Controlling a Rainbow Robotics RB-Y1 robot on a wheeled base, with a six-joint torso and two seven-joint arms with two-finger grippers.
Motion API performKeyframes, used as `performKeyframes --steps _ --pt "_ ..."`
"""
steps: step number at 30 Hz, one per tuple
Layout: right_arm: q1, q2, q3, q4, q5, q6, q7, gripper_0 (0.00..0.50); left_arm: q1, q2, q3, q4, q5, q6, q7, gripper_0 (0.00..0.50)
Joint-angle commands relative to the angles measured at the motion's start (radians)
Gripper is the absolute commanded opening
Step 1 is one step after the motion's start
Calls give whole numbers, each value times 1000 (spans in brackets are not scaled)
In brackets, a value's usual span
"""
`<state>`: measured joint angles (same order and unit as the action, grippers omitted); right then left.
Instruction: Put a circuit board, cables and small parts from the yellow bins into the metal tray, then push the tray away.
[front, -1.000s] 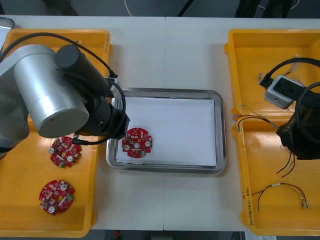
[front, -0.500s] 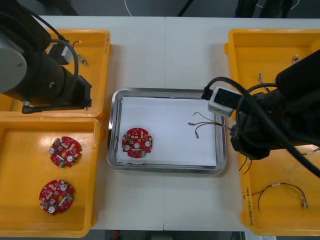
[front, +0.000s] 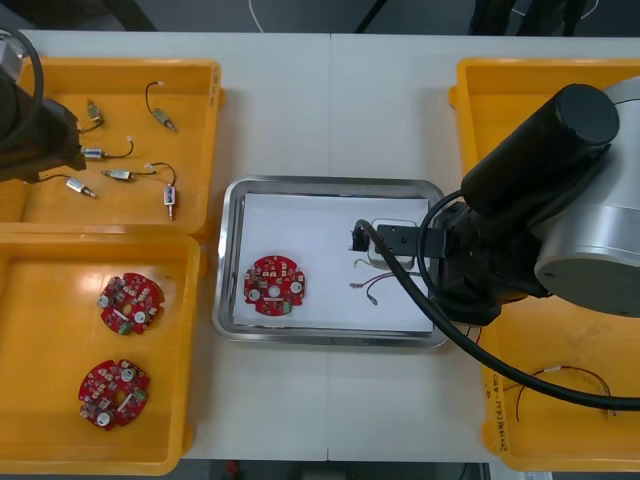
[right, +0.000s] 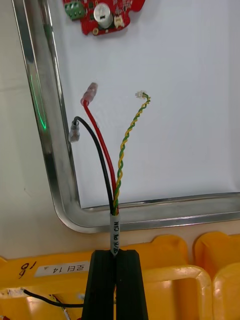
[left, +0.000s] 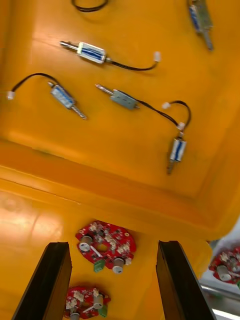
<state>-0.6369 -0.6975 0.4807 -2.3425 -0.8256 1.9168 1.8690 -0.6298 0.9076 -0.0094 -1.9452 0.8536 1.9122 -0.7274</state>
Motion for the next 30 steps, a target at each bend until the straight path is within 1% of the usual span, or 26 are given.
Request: performKeyframes --steps 1,2,5,8,10,16,20,26,29,30 --pt "-30 39 45 45 46 3 121 0 -42 40 35 92 -54 -16 89 500" --pt "-30 44 52 49 53 3 133 0 -45 40 35 109 -56 -28 89 500" --pt "-30 64 81 69 102 3 171 0 -77 39 35 189 -57 -78 89 500" --pt "-30 78 114 92 138 3 174 0 -114 27 35 269 -67 -111 86 500" --pt "-30 84 136 107 160 -21 174 0 -140 11 35 335 -82 -139 82 500" --pt "-29 118 147 170 174 -61 187 0 -182 -18 35 457 -110 -208 77 500" --pt "-29 130 148 203 183 -96 193 0 -203 -30 26 526 -113 -248 72 500" --pt "-30 145 157 250 218 -142 216 0 -254 -32 -50 644 -128 -308 74 500" --pt "-30 145 180 264 249 -174 222 0 -268 -44 -69 701 -126 -340 72 500" --pt "-30 147 194 264 270 -185 222 0 -269 -52 -72 721 -126 -352 71 500"
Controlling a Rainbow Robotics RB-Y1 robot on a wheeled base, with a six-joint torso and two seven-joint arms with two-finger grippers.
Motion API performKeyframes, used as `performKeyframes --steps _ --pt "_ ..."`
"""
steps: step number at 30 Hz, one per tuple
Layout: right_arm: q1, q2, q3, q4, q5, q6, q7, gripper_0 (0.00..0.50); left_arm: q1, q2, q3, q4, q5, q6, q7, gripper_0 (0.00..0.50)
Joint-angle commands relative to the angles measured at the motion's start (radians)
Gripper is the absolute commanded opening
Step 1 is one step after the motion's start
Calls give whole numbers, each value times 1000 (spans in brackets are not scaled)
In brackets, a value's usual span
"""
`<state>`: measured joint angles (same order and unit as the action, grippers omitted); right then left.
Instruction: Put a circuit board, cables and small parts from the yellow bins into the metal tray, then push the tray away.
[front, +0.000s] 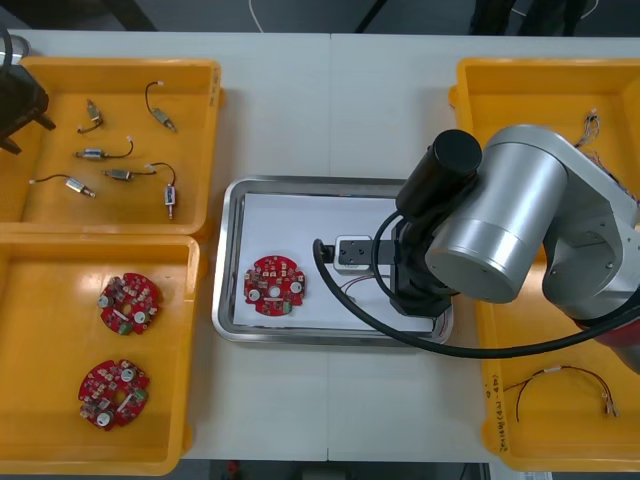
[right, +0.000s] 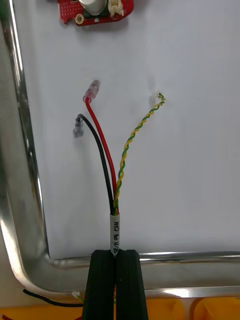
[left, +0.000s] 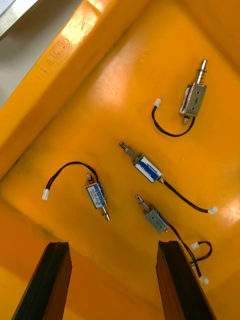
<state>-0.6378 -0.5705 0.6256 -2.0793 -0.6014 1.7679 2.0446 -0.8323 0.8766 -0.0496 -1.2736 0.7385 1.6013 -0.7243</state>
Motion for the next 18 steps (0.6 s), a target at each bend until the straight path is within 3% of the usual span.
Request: performKeyframes --steps 1,4,11,18 --pt "-30 20 62 2 64 -44 48 0 -67 -25 -35 65 -10 -52 66 500" --pt "-30 18 89 13 87 -57 48 0 -67 -41 -44 112 -5 -83 65 500" --pt "-30 24 105 82 66 -104 63 0 -67 -76 -84 209 -2 -169 55 500" --pt "-28 37 118 119 71 -137 69 0 -67 -96 -144 252 -8 -192 52 500"
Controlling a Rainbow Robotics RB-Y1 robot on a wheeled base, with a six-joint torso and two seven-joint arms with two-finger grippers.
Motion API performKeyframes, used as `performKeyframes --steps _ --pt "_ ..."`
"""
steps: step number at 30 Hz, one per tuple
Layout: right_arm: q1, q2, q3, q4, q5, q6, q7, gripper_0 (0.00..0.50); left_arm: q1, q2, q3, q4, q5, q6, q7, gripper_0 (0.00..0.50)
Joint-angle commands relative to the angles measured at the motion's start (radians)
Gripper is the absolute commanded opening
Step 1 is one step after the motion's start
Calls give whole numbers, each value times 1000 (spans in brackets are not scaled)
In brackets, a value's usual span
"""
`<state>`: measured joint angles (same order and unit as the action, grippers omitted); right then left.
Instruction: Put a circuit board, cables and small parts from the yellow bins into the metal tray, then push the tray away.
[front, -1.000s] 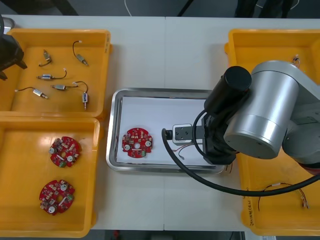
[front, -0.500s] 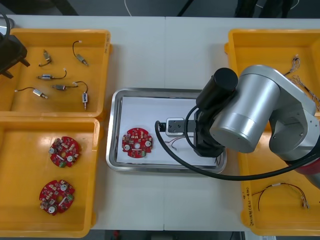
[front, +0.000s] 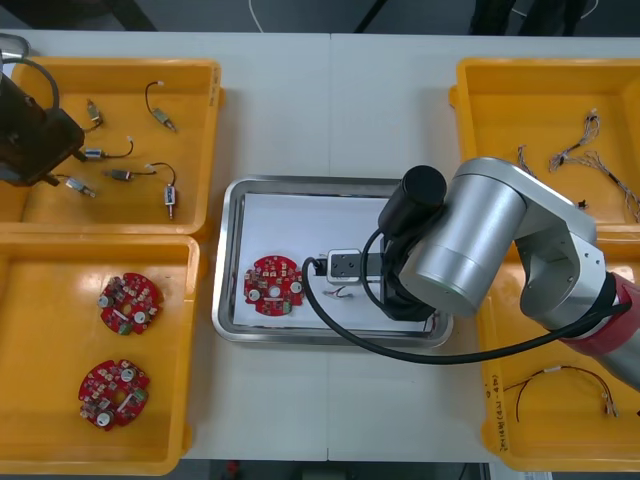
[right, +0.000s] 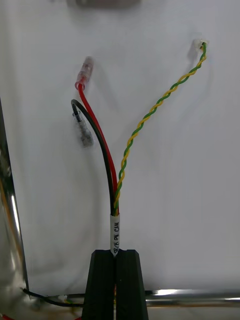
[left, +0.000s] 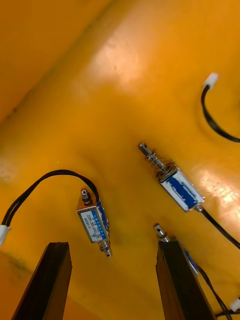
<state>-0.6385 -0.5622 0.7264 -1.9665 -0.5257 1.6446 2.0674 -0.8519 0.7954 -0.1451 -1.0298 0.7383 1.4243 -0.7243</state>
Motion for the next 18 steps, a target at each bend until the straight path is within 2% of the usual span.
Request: performKeyframes --steps 1,9,10,11,13,15,18 --pt "-29 33 18 11 -5 -14 46 0 -47 -15 -56 13 -5 -16 52 500" --pt "-27 42 19 23 6 -17 50 0 -47 -27 -74 62 -17 -57 46 500" --pt "-27 41 18 21 6 -17 50 53 -47 -28 -76 66 -16 -64 45 500" --pt "-27 41 18 21 12 -17 50 287 -47 -27 -74 74 -16 -73 40 500" --pt "-27 41 16 23 13 -17 50 431 -47 -28 -74 77 -19 -74 37 500" --pt "-27 39 11 21 13 -17 48 500 -47 -28 -76 79 -25 -76 34 500" --pt "-29 41 1 23 9 -17 51 500 -47 -28 -76 94 -26 -90 31 500"
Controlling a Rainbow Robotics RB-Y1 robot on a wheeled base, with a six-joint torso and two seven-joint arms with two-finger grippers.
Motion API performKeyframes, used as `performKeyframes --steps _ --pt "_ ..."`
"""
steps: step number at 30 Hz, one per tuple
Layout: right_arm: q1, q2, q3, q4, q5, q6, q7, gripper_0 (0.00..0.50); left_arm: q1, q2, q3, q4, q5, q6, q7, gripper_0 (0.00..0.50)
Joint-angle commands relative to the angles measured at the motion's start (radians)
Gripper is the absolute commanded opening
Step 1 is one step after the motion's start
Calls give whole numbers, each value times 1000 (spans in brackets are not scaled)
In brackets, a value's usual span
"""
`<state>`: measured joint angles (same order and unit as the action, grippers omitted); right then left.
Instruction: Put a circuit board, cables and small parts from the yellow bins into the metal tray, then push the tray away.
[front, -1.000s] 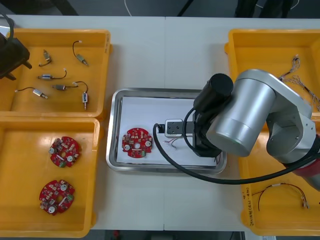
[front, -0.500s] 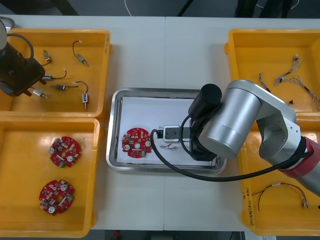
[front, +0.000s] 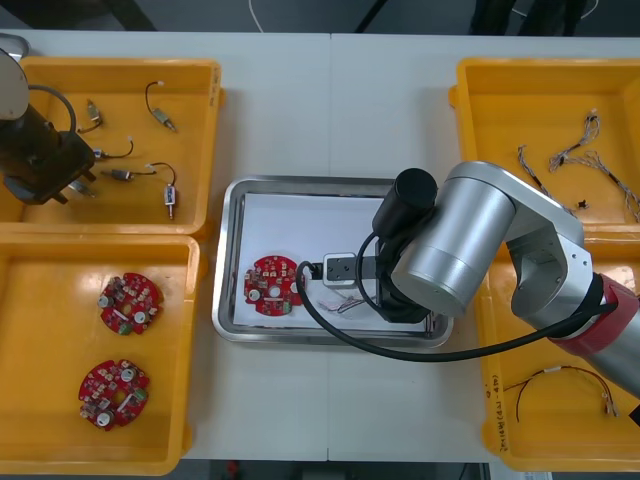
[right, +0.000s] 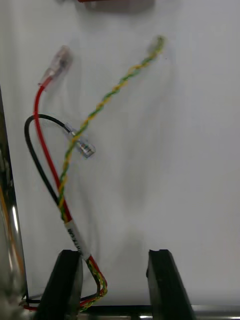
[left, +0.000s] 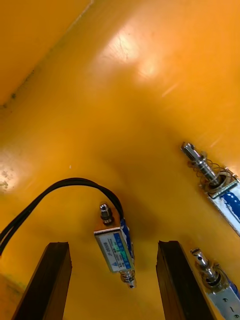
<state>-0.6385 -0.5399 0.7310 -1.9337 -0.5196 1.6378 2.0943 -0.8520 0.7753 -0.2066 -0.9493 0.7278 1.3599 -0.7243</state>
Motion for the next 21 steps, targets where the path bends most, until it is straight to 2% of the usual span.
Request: performKeyframes --steps 1,6,12,13,14,15,16,21 --pt "-29 18 -7 -11 1 -10 24 500 -47 -7 -16 18 -16 -33 29 500" --pt "-30 20 -27 -14 -5 -9 32 500 -45 -8 -43 47 -13 -85 22 500" --pt "-35 23 -42 -19 -4 8 33 500 -47 -8 -53 49 -7 -91 22 500" --pt "-36 25 -47 -22 -4 17 33 500 -47 -8 -53 49 -7 -91 20 463" --pt "-38 26 -50 -25 -4 22 33 500 -47 -8 -54 49 -5 -91 20 313" --pt "-39 28 -58 -33 -2 40 33 500 -47 -8 -54 49 -2 -91 19 25" --pt "-44 31 -64 -41 -2 62 32 500 -47 -8 -54 49 2 -90 19 3" --pt "-50 40 -111 -90 -2 163 32 500 -47 -7 -50 32 7 -73 14 0"
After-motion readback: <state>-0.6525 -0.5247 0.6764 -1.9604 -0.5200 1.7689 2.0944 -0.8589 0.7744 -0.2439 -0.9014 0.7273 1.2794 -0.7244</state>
